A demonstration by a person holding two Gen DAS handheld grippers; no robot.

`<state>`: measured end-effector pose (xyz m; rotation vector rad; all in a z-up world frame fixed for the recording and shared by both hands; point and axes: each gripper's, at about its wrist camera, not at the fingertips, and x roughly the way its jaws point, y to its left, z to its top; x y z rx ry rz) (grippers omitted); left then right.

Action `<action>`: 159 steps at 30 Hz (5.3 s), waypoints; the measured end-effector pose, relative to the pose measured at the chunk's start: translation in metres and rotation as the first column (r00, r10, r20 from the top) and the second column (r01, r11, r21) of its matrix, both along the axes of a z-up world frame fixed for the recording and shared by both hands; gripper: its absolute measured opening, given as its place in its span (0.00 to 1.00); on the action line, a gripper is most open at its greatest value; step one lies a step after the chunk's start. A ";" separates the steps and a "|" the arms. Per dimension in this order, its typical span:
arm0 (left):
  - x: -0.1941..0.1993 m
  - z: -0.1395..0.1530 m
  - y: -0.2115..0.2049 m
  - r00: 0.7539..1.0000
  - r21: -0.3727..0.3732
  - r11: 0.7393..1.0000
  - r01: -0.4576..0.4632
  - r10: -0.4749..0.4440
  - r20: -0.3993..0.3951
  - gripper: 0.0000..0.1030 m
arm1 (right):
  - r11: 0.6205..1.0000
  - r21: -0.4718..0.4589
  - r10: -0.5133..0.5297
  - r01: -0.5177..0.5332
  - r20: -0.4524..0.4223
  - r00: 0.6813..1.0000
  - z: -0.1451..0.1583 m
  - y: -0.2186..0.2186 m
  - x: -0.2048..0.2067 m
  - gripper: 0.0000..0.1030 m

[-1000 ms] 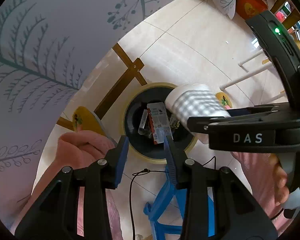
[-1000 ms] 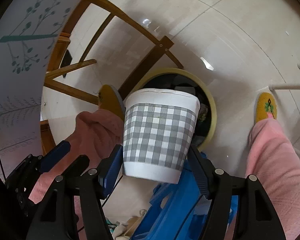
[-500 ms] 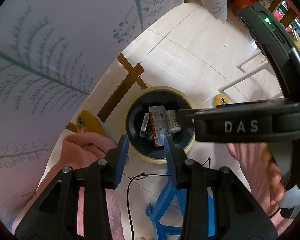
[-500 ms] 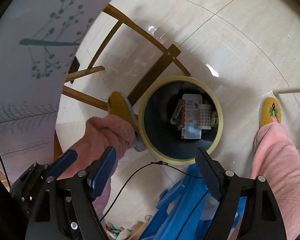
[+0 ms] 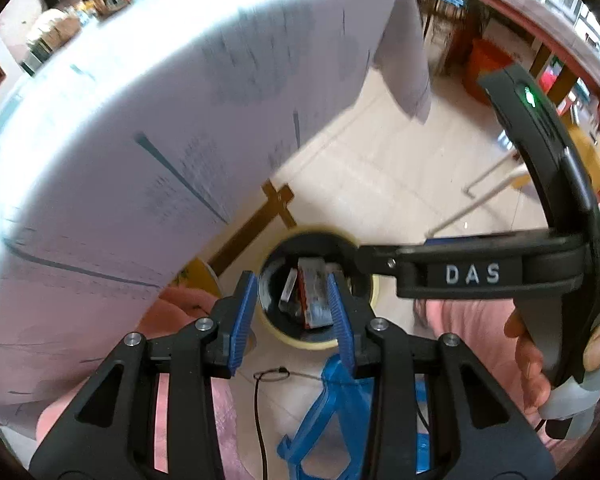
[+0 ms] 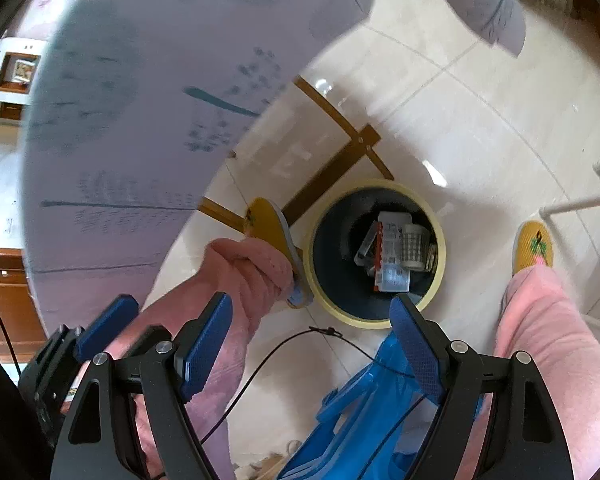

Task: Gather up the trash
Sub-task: 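Raise both tools back over the table toward the remaining trash, then grasp the green milk carton with the left tool while the right tool grasps the red box, then carry the milk carton and red box down over the trash bin, then open both tools to drop the carton and red box into the bin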

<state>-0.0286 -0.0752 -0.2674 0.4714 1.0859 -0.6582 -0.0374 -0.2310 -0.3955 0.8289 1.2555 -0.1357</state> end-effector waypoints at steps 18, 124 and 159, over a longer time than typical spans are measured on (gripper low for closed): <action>0.026 0.165 0.049 0.981 -0.267 0.952 -0.150 0.176 0.075 0.32 | 0.980 -0.191 0.109 -0.059 0.264 0.958 0.193 0.007 -0.012 0.80; 0.209 0.200 0.043 0.984 -0.027 0.990 -0.136 0.139 0.112 0.27 | 0.924 -0.253 0.360 -0.287 0.323 0.875 0.293 0.031 0.164 0.40; 0.018 -0.068 -0.022 0.984 0.054 0.998 -0.020 0.029 -0.178 0.28 | 0.993 -0.019 0.117 -0.119 -0.084 0.990 0.000 0.000 -0.024 0.40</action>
